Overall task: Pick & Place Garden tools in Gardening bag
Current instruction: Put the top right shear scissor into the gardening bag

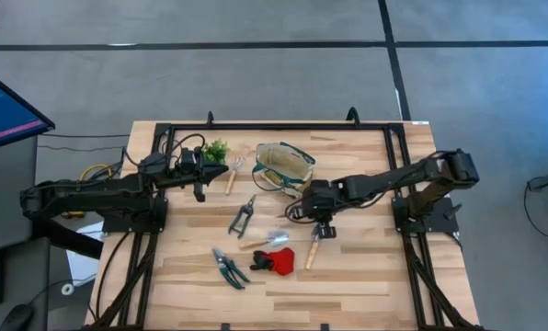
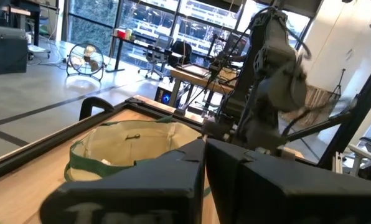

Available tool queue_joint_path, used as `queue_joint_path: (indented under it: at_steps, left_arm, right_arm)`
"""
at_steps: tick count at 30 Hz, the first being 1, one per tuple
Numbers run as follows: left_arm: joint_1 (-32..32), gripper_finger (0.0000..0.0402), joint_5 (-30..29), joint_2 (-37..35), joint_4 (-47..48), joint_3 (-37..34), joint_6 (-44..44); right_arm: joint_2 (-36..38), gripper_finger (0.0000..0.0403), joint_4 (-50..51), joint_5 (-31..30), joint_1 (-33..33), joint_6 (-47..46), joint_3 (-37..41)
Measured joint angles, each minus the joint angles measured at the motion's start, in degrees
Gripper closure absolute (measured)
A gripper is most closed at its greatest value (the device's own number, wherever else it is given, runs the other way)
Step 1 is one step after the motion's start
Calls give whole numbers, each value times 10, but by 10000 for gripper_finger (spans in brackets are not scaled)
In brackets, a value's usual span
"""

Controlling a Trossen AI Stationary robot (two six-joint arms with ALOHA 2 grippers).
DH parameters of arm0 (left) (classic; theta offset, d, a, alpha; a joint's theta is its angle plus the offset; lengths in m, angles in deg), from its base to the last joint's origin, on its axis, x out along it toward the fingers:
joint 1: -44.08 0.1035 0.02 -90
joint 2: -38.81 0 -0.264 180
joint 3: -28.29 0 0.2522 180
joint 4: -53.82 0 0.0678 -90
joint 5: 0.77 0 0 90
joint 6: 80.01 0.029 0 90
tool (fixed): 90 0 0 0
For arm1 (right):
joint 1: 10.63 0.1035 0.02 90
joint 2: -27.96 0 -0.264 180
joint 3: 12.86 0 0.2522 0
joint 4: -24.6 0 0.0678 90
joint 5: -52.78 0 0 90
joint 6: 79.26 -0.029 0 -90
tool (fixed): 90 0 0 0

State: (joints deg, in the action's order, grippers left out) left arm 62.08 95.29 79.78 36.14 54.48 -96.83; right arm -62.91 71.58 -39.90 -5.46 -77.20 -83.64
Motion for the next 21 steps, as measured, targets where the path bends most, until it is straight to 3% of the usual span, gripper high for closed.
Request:
queue_joint_path:
  at_steps: [14,21]
  left_arm:
    - [0,399,0,0,1,0,0]
    - [0,399,0,0,1,0,0]
  right_arm:
    - [123,378,-2,-2,0,-43,-79]
    - [138,383,-1,-25,0,-61,-150]
